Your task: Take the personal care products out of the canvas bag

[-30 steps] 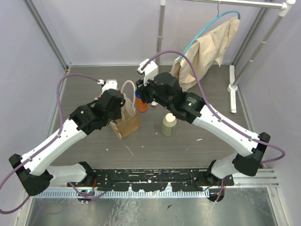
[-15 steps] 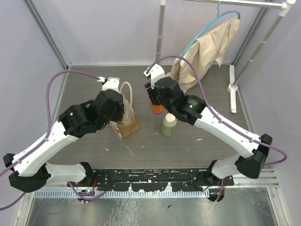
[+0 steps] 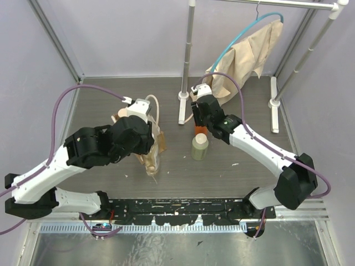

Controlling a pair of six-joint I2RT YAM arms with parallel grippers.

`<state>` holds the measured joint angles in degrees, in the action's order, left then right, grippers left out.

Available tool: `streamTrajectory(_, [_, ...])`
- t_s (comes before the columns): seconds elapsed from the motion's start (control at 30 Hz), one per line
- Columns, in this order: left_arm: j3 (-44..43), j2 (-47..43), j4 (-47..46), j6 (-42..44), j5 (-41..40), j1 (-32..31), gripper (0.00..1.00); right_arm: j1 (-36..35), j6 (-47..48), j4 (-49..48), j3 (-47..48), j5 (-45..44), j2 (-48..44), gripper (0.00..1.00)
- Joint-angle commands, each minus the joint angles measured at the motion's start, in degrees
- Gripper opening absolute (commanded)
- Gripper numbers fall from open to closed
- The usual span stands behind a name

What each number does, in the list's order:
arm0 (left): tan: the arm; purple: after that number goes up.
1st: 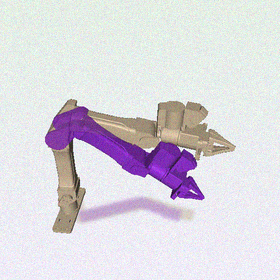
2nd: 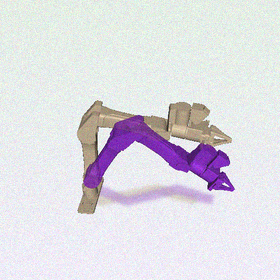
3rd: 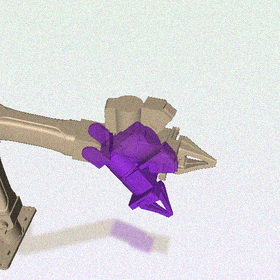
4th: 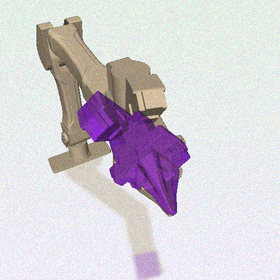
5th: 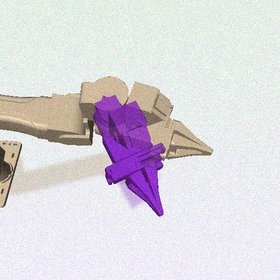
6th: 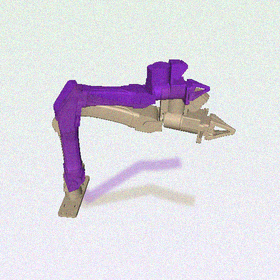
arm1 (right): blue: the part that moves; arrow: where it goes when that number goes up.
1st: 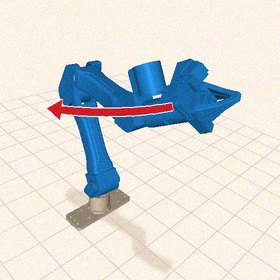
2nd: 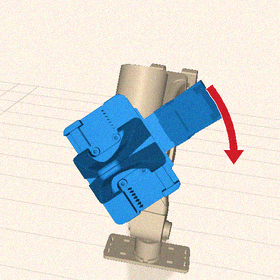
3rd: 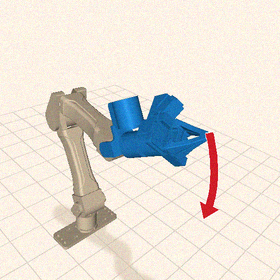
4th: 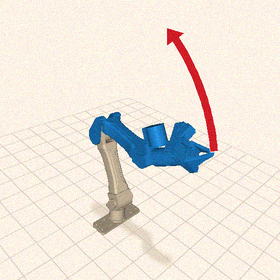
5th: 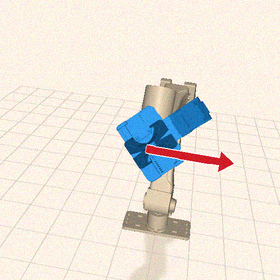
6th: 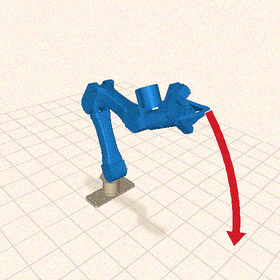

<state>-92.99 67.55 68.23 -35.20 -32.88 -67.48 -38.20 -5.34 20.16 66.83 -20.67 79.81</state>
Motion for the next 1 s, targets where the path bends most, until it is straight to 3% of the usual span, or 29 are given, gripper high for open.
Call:
streamTrajectory(0.0, [-1.0,-1.2,-4.2,-1.1,-3.8,-1.4,0.00,1.6,-2.5,-11.9,-0.7,1.0,-0.4,0.33])
streamTrajectory(0.37, [20.4,-6.1,-16.8,-4.5,-6.2,-1.4,0.00,2.8,-4.4,-12.5,-2.8,1.5,0.5,0.33])
streamTrajectory(0.63, [22.2,-0.3,-26.6,-0.7,-4.6,-1.5,0.00,3.0,-5.5,-7.7,-0.6,0.9,3.6,0.36])
streamTrajectory(0.87, [22.0,4.4,-34.3,2.7,-4.5,-1.5,0.00,3.4,-6.7,-5.3,-0.1,0.4,4.5,0.45])
streamTrajectory(0.97, [22.8,7.7,-38.5,4.7,-5.4,-1.5,0.00,3.6,-7.1,-4.3,0.5,0.6,5.0,0.62])
